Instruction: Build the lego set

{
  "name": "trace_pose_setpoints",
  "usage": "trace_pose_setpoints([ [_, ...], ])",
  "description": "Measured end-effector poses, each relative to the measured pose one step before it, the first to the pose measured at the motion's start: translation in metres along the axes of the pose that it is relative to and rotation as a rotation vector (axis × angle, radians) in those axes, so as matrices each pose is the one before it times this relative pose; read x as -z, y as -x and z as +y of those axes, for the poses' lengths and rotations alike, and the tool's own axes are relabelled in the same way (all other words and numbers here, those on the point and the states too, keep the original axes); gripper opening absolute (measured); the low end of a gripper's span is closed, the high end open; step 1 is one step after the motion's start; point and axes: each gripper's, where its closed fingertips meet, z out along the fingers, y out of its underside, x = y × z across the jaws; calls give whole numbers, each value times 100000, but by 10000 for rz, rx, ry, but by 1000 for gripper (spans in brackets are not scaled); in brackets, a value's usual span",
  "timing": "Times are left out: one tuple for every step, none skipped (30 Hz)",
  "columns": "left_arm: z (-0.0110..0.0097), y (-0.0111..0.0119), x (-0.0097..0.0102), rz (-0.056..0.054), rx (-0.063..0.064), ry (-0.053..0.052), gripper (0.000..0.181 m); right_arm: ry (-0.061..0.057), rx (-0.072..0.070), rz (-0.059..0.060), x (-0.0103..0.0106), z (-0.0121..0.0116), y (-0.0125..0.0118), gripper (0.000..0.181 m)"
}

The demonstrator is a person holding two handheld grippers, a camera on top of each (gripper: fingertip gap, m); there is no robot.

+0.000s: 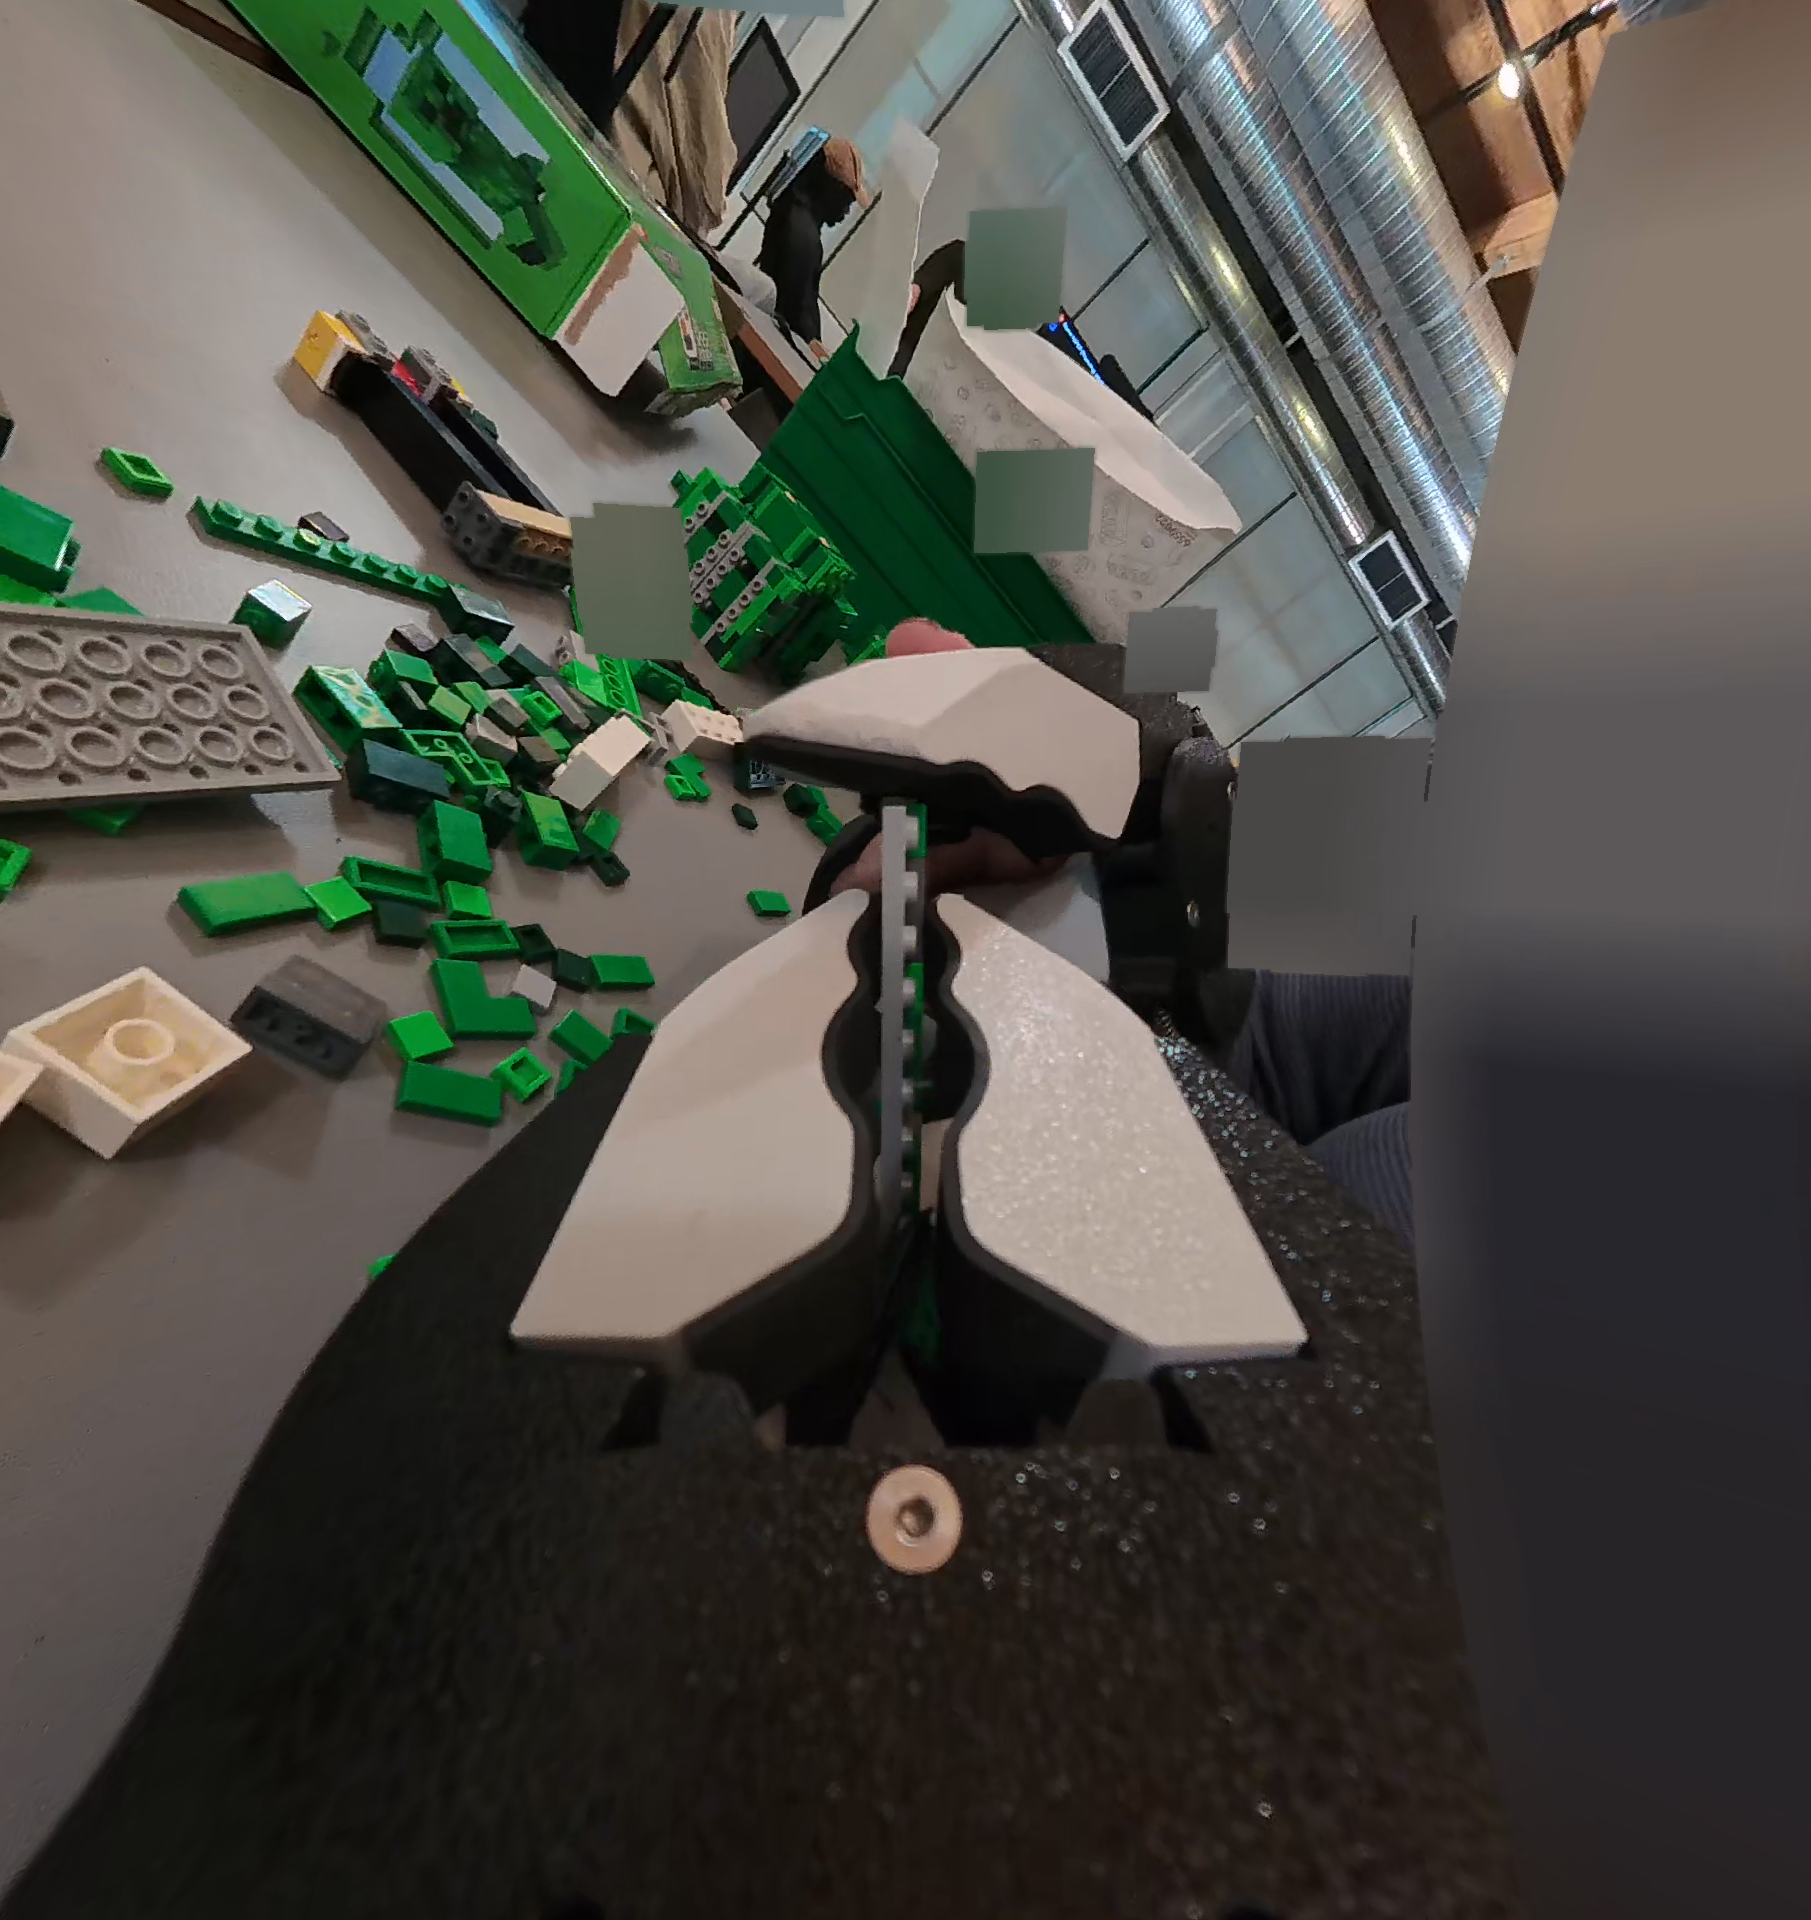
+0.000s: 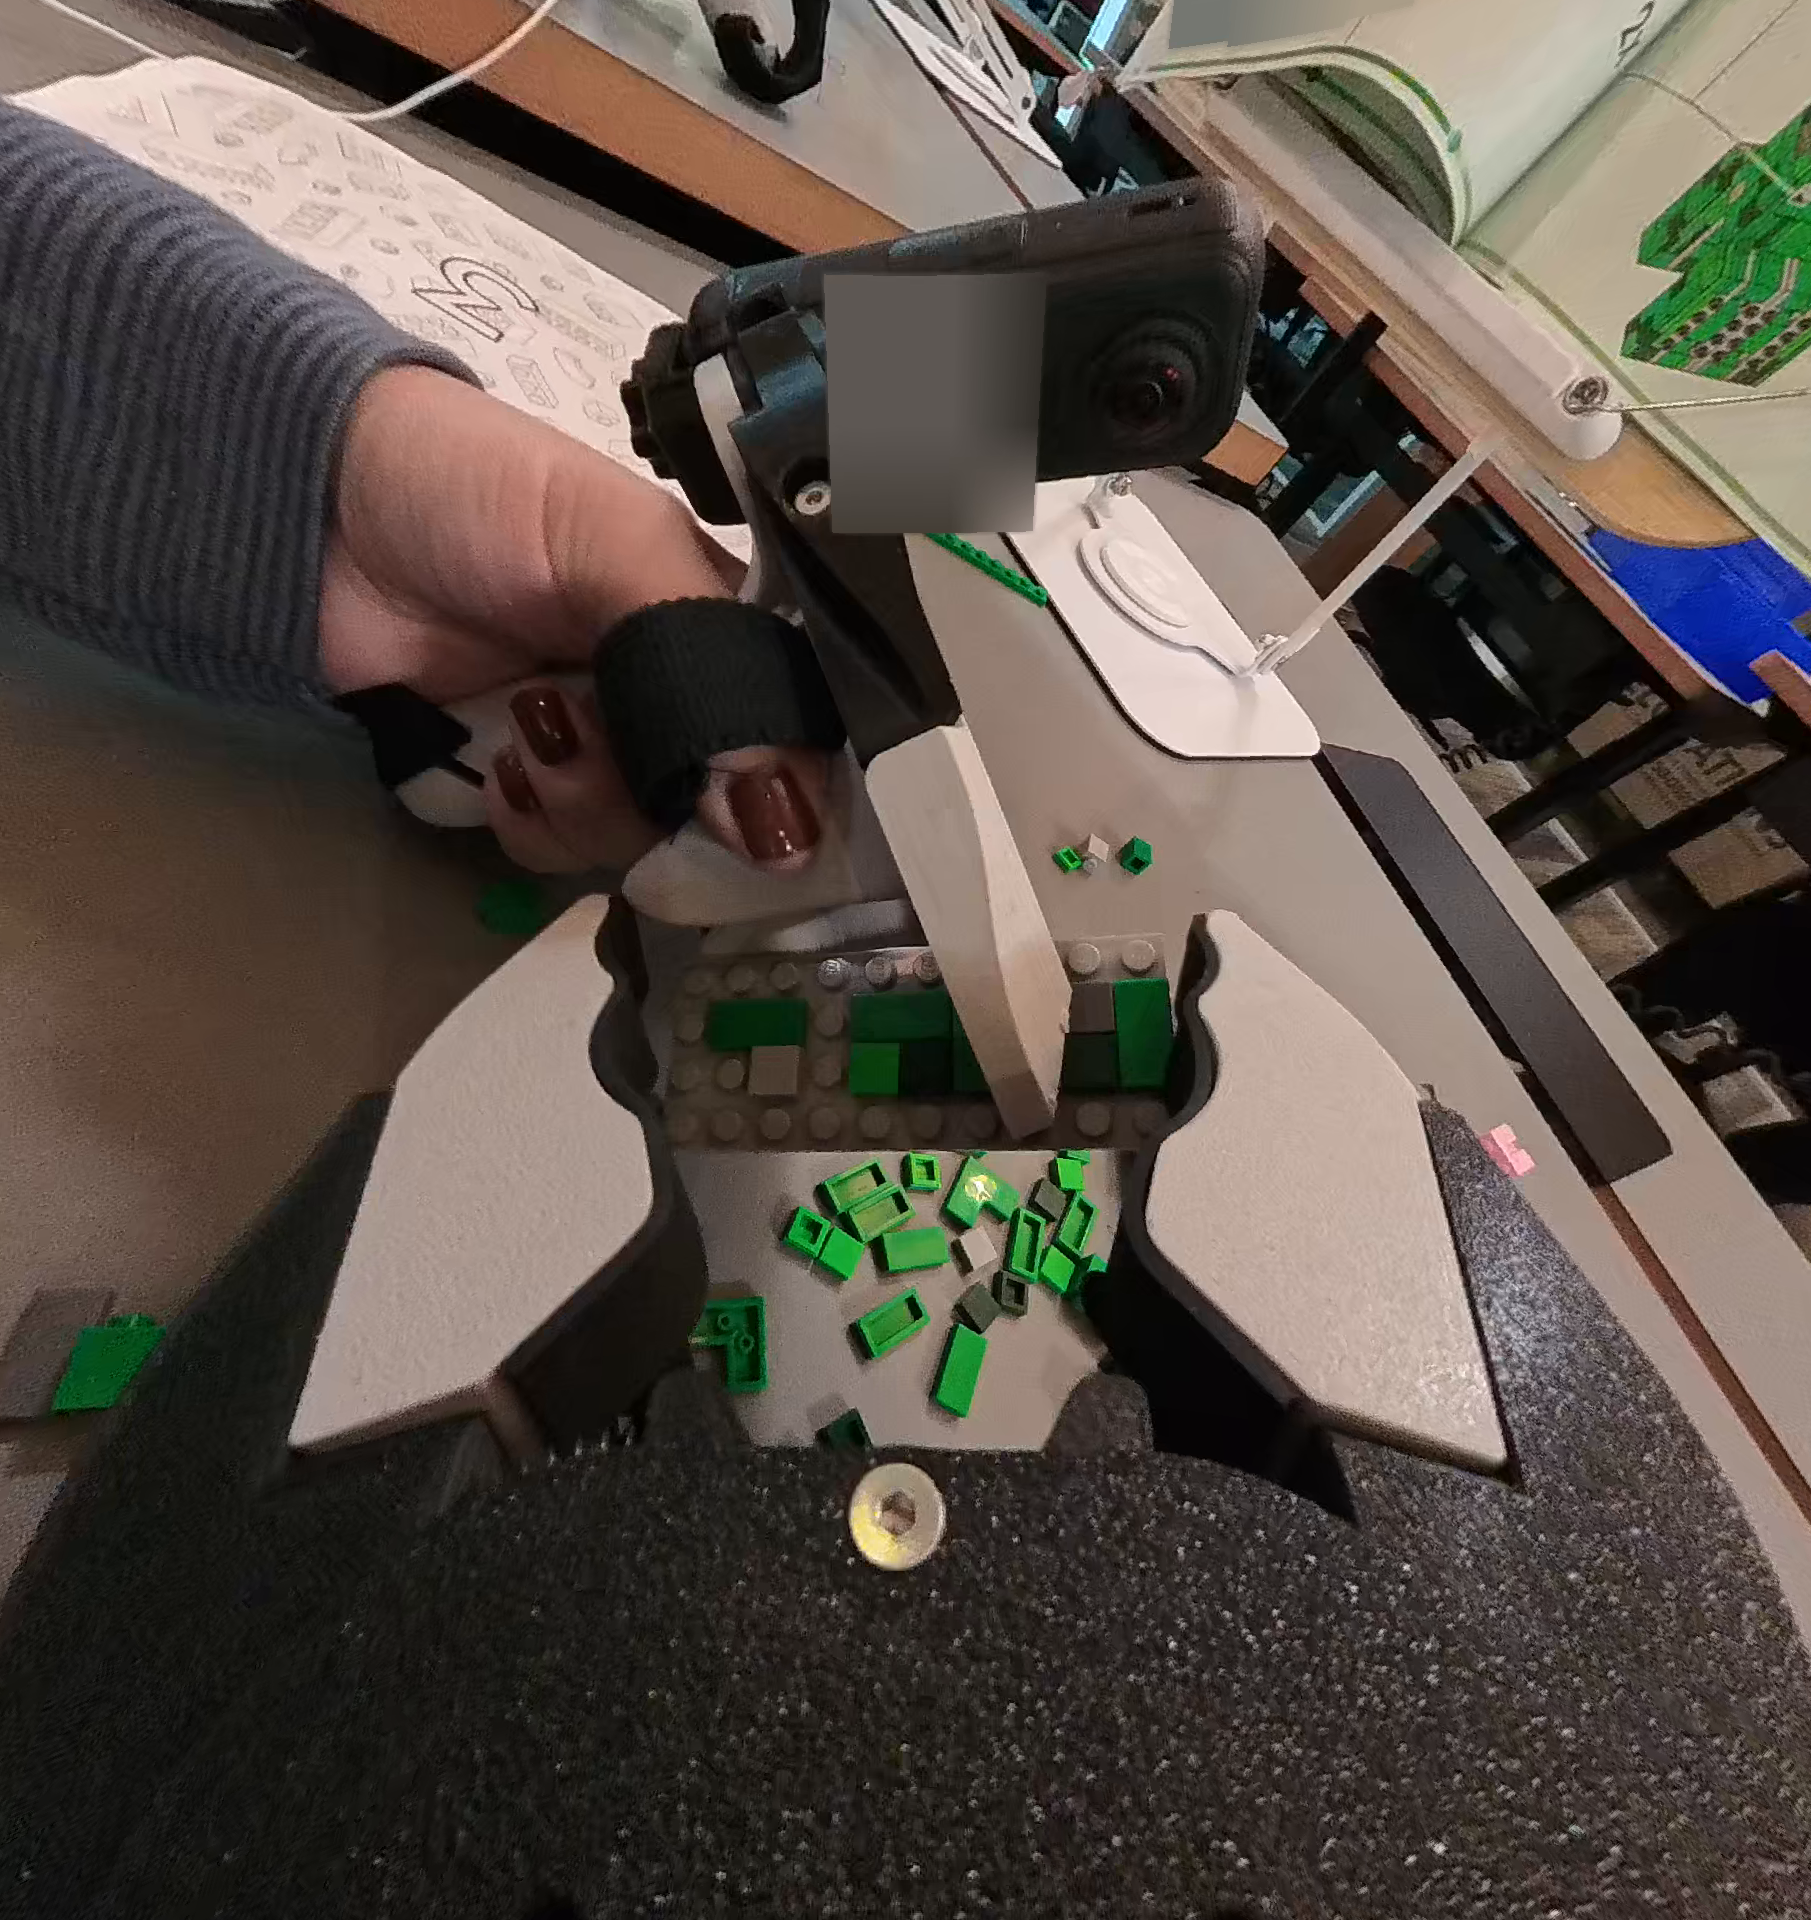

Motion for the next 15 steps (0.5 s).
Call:
trace_pose_setpoints([
  [11, -38, 8, 70, 74, -6, 6, 76, 195, 72, 3, 107, -54, 95],
  [17, -58, 21, 100, 145, 3, 6, 127, 256, 107, -17, 149, -72, 93],
  [-30, -22, 1, 80, 160, -37, 6, 147, 282, 86, -56, 186, -12, 94],
  [-23, -5, 13, 48, 119, -31, 6, 153, 272, 96, -94, 177, 19, 96],
  [-41, -5, 38, 34, 60, -27, 6, 168, 295, 126, -104, 164, 11, 99],
  [-68, -17, 34, 37, 44, -42, 6, 205, 330, 122, -129, 184, 37, 103],
  [-51, -43, 41, 58, 51, -33, 6, 206, 321, 114, -116, 175, 64, 108],
  [-17, -42, 36, 69, 58, -12, 5, 200, 299, 114, -94, 157, 19, 110],
  [-36, -34, 33, 50, 29, -25, 5, 172, 266, 107, -57, 152, -25, 112],
  [-6, -37, 0, 36, 11, -1, 5, 119, 178, 71, -5, 113, -30, 112],
  [27, -17, -2, 27, 21, 15, 5, 89, 96, 31, 10, 99, -39, 110],
  [20, 28, -17, 5, 22, 13, 5, 67, 30, -9, 15, 71, 0, 109],
  [10, 14, -9, -4, 21, 7, 5, 52, -10, -28, -2, 30, 26, 109],
  [-1, 19, 18, 1, 32, -6, 5, 58, 23, -3, -10, 39, 3, 109],
  [-34, 53, 18, -19, 45, -28, 5, 94, 94, 52, -53, 76, -39, 108],
])
